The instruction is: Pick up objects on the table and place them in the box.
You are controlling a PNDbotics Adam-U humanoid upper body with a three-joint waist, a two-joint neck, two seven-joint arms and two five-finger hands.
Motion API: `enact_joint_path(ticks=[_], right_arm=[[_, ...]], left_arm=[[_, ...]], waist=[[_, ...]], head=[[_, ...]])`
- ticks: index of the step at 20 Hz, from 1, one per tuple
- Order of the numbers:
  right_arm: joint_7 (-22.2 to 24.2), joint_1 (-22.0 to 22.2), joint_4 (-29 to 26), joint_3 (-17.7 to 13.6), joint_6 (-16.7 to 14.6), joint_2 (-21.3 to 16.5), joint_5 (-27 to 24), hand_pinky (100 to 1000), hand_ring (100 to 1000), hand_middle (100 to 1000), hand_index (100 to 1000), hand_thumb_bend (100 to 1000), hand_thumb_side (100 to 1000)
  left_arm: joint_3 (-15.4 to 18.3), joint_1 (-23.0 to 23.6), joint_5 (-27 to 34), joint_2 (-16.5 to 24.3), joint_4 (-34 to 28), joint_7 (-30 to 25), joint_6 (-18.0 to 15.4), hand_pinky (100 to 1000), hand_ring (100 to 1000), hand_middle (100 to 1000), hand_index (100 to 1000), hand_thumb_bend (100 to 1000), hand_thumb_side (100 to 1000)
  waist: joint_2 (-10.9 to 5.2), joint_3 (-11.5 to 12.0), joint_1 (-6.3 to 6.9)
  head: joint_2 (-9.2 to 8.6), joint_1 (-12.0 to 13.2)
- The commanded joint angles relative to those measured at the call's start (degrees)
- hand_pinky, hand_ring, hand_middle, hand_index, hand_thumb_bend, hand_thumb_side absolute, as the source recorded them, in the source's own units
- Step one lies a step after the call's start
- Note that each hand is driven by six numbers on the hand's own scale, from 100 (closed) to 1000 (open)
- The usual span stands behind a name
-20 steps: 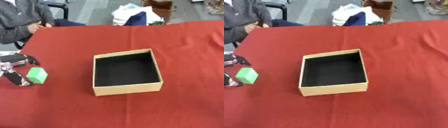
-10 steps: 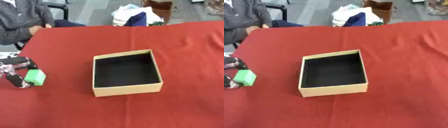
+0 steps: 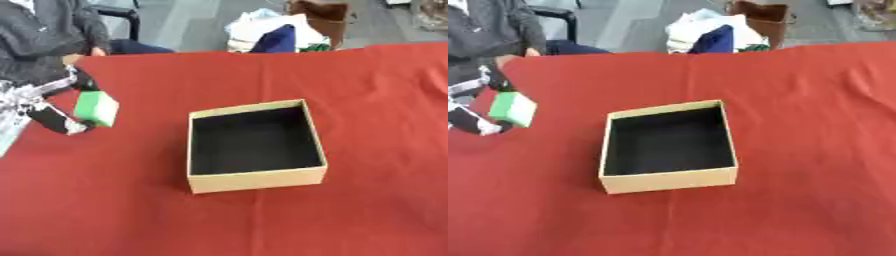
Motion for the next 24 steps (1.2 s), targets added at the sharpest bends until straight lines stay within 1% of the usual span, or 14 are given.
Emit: enact_joint_path(ticks=[1,3,5,8,12,14,18,24], right_arm=[[0.6,-0.3,-0.2,0.3,-0.1,-0.6,-0.5,634,742,765,866,100,540],[0.8,-0.4,-0.2,0.5,-0.1,-0.5,-0.7,634,742,765,866,100,540],[1.0,-0.5,-0.2,0.7,-0.1,-0.4,-0.9,634,742,765,865,100,541],[1.0,-0.7,-0.2,0.7,-0.2,-0.1,-1.1,633,742,765,866,100,542],[0.9,-0.8,-0.2,0.6,-0.3,0.1,-1.3,633,743,765,865,100,543],[0.8,-0.8,-0.2,0.6,-0.3,0.1,-1.3,633,743,765,865,100,544],[0.8,-1.0,-0.2,0.7,-0.3,0.3,-1.4,633,743,765,865,100,544],[0.8,-1.1,-0.3,0.6,-0.3,0.4,-1.4,632,743,764,865,100,540]], left_arm=[[-2.3,-3.8,0.3,-1.2,-3.7,-2.3,-0.1,768,688,526,658,264,100],[-4.0,-6.5,-0.9,-3.8,-4.1,-3.8,0.0,768,689,526,658,264,100],[-5.9,-9.3,-2.1,-6.6,-3.2,-5.1,-0.2,764,689,528,661,255,100],[-8.5,-13.7,-3.4,-10.9,-0.1,-6.7,-0.8,764,690,531,664,254,100],[-10.5,-18.6,-5.8,-16.5,5.0,-7.1,-1.6,760,691,533,668,248,100],[-11.1,-19.4,-6.8,-18.3,6.7,-6.4,-2.3,758,692,536,672,246,100],[-12.5,-19.1,-7.9,-20.4,7.9,-4.5,-3.6,757,696,542,680,243,100],[-14.8,-17.9,-8.9,-21.9,7.4,-3.7,-5.2,758,697,544,682,249,100]], waist=[[-1.18,-0.2,-0.36],[-1.22,-0.4,-0.55],[-1.09,-0.7,-0.68],[-0.70,-1.1,-0.75],[-0.19,-1.1,-0.96],[-0.03,-1.1,-0.99],[0.24,-1.2,-1.00],[0.43,-1.2,-1.16]], head=[[0.18,0.7],[-0.06,1.0],[-0.28,1.3],[-0.91,1.2],[-1.47,0.7],[-1.52,0.8],[-1.90,0.6],[-2.06,0.7]])
